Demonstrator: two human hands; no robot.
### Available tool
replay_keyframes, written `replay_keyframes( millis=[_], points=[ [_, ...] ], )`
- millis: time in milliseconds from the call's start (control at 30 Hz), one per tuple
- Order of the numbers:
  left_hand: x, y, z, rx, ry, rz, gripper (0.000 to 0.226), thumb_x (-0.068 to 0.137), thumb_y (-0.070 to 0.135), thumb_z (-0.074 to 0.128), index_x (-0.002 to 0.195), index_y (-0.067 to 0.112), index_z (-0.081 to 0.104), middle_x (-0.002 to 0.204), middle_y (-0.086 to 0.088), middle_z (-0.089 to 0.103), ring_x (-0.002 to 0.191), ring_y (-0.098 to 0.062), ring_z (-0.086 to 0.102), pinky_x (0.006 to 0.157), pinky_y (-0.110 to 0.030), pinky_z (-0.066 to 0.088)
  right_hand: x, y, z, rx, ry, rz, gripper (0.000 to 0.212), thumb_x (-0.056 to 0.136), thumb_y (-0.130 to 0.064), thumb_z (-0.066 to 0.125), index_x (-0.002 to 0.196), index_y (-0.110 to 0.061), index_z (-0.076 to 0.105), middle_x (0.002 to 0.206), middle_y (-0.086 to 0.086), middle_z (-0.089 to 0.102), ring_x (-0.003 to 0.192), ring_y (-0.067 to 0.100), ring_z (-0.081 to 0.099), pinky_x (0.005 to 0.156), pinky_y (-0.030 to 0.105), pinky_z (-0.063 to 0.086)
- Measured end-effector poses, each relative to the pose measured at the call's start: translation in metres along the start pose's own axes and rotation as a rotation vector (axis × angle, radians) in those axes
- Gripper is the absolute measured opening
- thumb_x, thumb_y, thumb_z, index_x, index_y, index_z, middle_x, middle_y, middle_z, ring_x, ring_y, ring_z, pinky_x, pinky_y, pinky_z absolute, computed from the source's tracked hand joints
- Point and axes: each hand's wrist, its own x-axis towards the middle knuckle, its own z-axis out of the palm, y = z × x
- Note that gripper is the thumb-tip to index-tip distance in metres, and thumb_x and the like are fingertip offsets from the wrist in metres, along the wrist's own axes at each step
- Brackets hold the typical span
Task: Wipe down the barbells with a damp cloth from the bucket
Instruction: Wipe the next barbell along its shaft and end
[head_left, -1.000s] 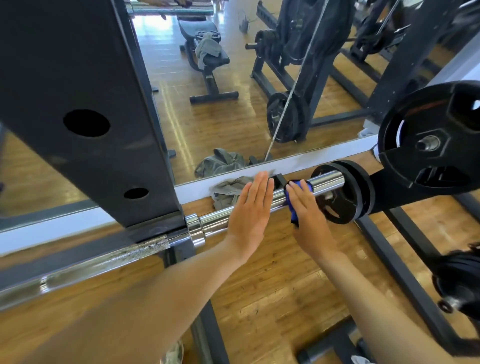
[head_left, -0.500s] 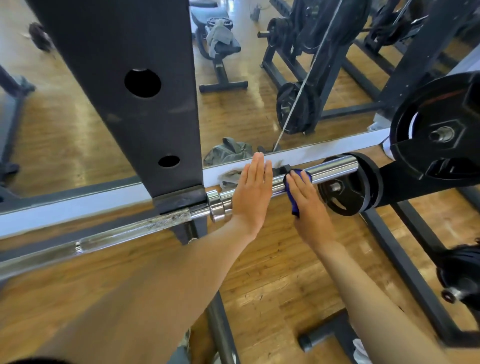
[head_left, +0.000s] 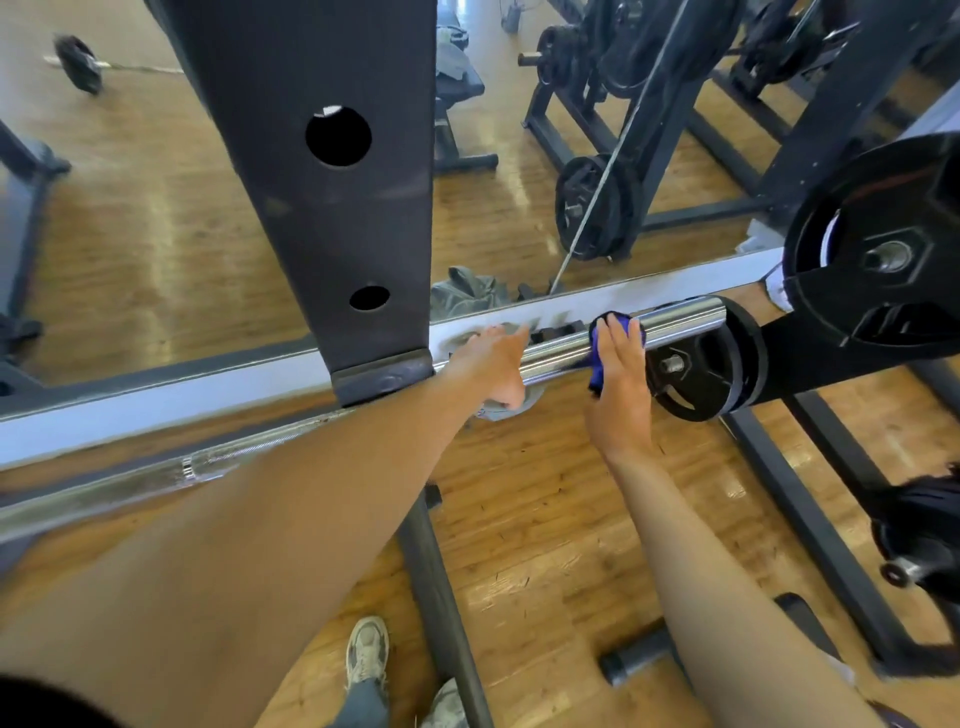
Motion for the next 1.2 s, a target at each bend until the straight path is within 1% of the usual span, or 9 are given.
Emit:
replay_keyframes(
  millis=[67, 200, 367, 533, 667, 733, 833, 1033, 1200],
  points=[
    [0.000, -0.001, -0.001, -0.005, 0.002, -0.019, 0.113, 0.077, 0.008, 0.077, 0.164, 0.022, 0.006, 0.162, -0.012, 0.025, 0.143, -0.036, 0.035, 0.100, -0.043, 0.052, 0.000, -0.019, 0.006, 0.000, 0.035, 0.089, 0.081, 0.085, 0.020, 0.059, 0.157, -0.007, 0.033, 0.165, 0.004, 0.026, 0.157, 0.020, 0.001, 0.125, 0.037, 0.012],
    [-0.009, 0.004, 0.017, 0.138, 0.288, 0.021, 0.103, 0.089, 0.020, 0.069, 0.163, 0.008, -0.001, 0.168, -0.013, 0.015, 0.157, -0.028, 0.011, 0.126, -0.037, 0.017, -0.021, -0.033, 0.012, -0.032, -0.112, -0.336, 0.073, 0.087, 0.013, 0.052, 0.155, -0.009, 0.037, 0.164, 0.003, 0.029, 0.157, 0.019, 0.007, 0.126, 0.048, 0.017],
    [-0.016, 0.010, 0.042, 0.426, 0.482, -0.011, 0.106, 0.093, 0.024, 0.071, 0.159, -0.001, -0.008, 0.169, -0.018, 0.011, 0.157, -0.030, 0.012, 0.128, -0.042, 0.016, -0.015, -0.024, 0.014, -0.094, 0.056, 0.090, 0.091, 0.082, 0.024, 0.056, 0.160, -0.011, 0.024, 0.168, 0.002, 0.017, 0.157, 0.019, -0.005, 0.125, 0.047, 0.022],
    [-0.025, 0.007, 0.036, 0.524, 0.508, -0.044, 0.093, 0.103, 0.034, 0.051, 0.157, -0.001, -0.016, 0.170, -0.016, -0.005, 0.158, -0.030, -0.002, 0.128, -0.042, 0.006, -0.026, -0.050, 0.013, -0.091, -0.139, -0.307, 0.074, 0.089, 0.008, 0.056, 0.157, -0.010, 0.033, 0.165, 0.002, 0.027, 0.157, 0.017, 0.006, 0.127, 0.040, 0.015],
    [-0.058, -0.009, 0.047, 0.496, 0.563, -0.033, 0.107, 0.097, 0.040, 0.062, 0.158, 0.000, -0.015, 0.170, -0.015, -0.009, 0.158, -0.029, -0.007, 0.128, -0.043, -0.001, -0.025, -0.055, 0.010, -0.126, -0.054, -0.098, 0.081, 0.082, 0.015, 0.067, 0.154, -0.007, 0.038, 0.163, 0.007, 0.033, 0.155, 0.023, 0.013, 0.124, 0.041, 0.023],
    [-0.080, -0.014, 0.061, 0.424, 0.584, 0.047, 0.105, 0.093, 0.030, 0.068, 0.161, 0.003, -0.007, 0.170, -0.013, -0.008, 0.157, -0.027, -0.009, 0.126, -0.040, -0.008, -0.032, -0.072, 0.013, -0.060, -0.127, -0.216, 0.078, 0.084, 0.012, 0.068, 0.154, -0.010, 0.040, 0.161, 0.003, 0.037, 0.155, 0.023, 0.017, 0.121, 0.040, 0.030],
    [-0.110, -0.026, 0.076, 0.243, 0.651, 0.057, 0.109, 0.084, 0.016, 0.077, 0.163, 0.006, 0.002, 0.171, -0.010, -0.002, 0.158, -0.024, -0.006, 0.126, -0.037, -0.005, -0.041, -0.089, 0.011, 0.044, -0.186, -0.303, 0.073, 0.086, 0.014, 0.060, 0.152, -0.014, 0.045, 0.159, -0.003, 0.040, 0.153, 0.017, 0.023, 0.116, 0.036, 0.039],
    [-0.172, -0.082, 0.087, 0.359, 0.590, 0.076, 0.099, 0.092, 0.025, 0.064, 0.163, 0.008, -0.003, 0.171, -0.008, -0.008, 0.157, -0.023, -0.010, 0.126, -0.035, -0.007, -0.073, -0.139, 0.023, 0.183, -0.199, -0.213, 0.067, 0.093, 0.010, 0.057, 0.154, -0.009, 0.040, 0.162, 0.000, 0.032, 0.154, 0.015, 0.017, 0.121, 0.019, 0.014],
    [-0.209, -0.128, 0.081, 0.419, 0.552, 0.014, 0.096, 0.094, 0.031, 0.059, 0.162, 0.008, -0.005, 0.171, -0.009, -0.009, 0.158, -0.025, -0.008, 0.128, -0.040, 0.005, -0.109, -0.172, 0.040, 0.124, -0.253, -0.172, 0.074, 0.095, 0.007, 0.058, 0.159, -0.007, 0.026, 0.168, 0.005, 0.016, 0.155, 0.019, 0.011, 0.122, 0.028, 0.020]
  ],
)
